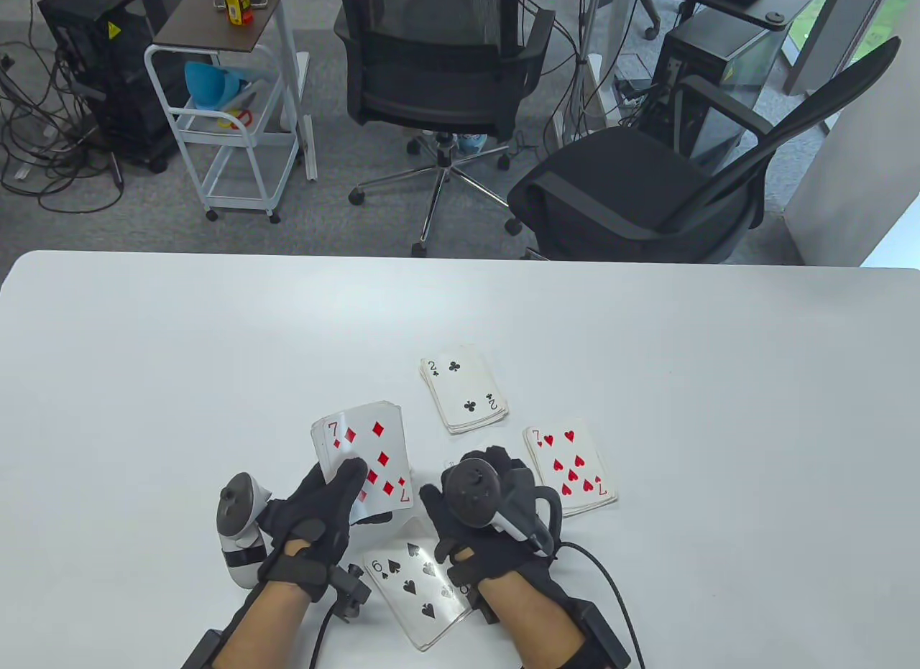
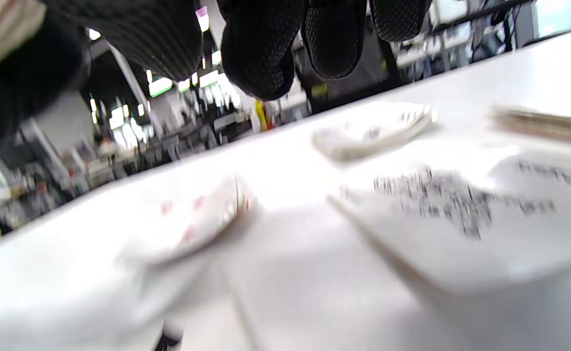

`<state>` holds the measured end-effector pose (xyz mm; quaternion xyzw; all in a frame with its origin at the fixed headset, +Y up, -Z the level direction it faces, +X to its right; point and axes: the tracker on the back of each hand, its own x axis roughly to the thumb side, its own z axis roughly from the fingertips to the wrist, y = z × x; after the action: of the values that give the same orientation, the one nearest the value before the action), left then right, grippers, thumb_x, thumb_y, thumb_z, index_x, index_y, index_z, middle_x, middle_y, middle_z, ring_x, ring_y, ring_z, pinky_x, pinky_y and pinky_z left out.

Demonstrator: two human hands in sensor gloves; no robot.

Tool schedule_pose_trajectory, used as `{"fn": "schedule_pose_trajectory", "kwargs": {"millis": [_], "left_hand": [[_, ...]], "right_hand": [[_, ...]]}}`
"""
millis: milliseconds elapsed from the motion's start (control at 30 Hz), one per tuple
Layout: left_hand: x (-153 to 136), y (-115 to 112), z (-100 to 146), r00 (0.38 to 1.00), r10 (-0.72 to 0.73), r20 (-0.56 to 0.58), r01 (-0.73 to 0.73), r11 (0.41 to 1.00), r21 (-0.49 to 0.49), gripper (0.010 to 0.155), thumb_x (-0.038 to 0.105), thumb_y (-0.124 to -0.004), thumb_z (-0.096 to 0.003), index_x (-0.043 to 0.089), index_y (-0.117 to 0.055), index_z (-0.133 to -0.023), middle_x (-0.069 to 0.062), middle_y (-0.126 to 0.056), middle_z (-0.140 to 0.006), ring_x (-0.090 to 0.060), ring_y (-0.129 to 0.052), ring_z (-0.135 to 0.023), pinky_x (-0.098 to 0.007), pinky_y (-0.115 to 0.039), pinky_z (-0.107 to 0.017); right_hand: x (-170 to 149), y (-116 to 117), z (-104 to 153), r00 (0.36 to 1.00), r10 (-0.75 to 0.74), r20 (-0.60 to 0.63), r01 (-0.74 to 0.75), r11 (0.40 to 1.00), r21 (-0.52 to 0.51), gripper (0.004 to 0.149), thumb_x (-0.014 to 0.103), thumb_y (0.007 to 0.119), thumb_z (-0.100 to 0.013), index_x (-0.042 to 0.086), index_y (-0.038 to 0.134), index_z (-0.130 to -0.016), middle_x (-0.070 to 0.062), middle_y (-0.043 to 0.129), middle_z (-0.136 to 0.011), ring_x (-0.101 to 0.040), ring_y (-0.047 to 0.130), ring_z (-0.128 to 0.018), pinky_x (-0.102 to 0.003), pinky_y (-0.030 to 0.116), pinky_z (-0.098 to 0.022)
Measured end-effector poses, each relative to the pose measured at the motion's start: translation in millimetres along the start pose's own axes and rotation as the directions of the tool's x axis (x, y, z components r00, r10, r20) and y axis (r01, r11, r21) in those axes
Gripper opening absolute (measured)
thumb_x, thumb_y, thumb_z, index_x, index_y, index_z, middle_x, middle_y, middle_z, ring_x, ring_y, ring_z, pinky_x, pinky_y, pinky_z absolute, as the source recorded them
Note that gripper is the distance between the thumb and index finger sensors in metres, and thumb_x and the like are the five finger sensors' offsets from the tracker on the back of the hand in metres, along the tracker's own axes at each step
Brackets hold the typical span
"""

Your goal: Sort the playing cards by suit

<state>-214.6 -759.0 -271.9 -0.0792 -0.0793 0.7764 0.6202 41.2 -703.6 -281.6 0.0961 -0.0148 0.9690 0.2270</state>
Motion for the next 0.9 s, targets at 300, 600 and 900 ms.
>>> {"fn": "schedule_pose_trajectory", "kwargs": {"millis": [300,600,900], "left_hand": [[-4.3,-8.0,-1.0,0.999,-0.037,-0.028,0.035,0.998,-0.046,0.052,0.049,-0.077,-0.0583,0.026,-0.067,-0.103,0.000,-0.087,-0.097,-0.029,-0.099,-0.078,-0.041,-0.094,-0.048],[-4.8,-9.5,-1.7,0.997,-0.068,-0.033,0.066,0.997,-0.051,0.051,0.046,-0.084,-0.0568,0.026,-0.070,-0.102,0.001,-0.089,-0.094,-0.028,-0.101,-0.076,-0.040,-0.095,-0.047],[-5.8,-7.8,-1.2,0.998,-0.028,-0.049,0.026,0.999,-0.036,0.050,0.046,-0.084,-0.0567,0.026,-0.071,-0.101,0.002,-0.090,-0.093,-0.027,-0.101,-0.075,-0.040,-0.095,-0.046]], "right_hand": [[-12.5,-8.8,3.0,0.905,-0.403,0.132,0.422,0.890,-0.174,0.048,0.046,0.072,-0.059,0.008,0.079,-0.087,-0.024,0.057,-0.106,-0.055,0.038,-0.101,-0.075,0.030,-0.065],[4.9,13.6,1.8,0.914,-0.371,0.167,0.379,0.925,-0.020,0.055,0.052,0.075,-0.057,0.007,0.076,-0.089,-0.025,0.053,-0.107,-0.055,0.036,-0.101,-0.075,0.031,-0.066],[13.8,17.9,3.9,0.924,-0.335,0.183,0.340,0.940,0.002,0.059,0.054,0.084,-0.054,0.008,0.071,-0.087,-0.024,0.049,-0.108,-0.055,0.038,-0.101,-0.075,0.033,-0.066]]}}
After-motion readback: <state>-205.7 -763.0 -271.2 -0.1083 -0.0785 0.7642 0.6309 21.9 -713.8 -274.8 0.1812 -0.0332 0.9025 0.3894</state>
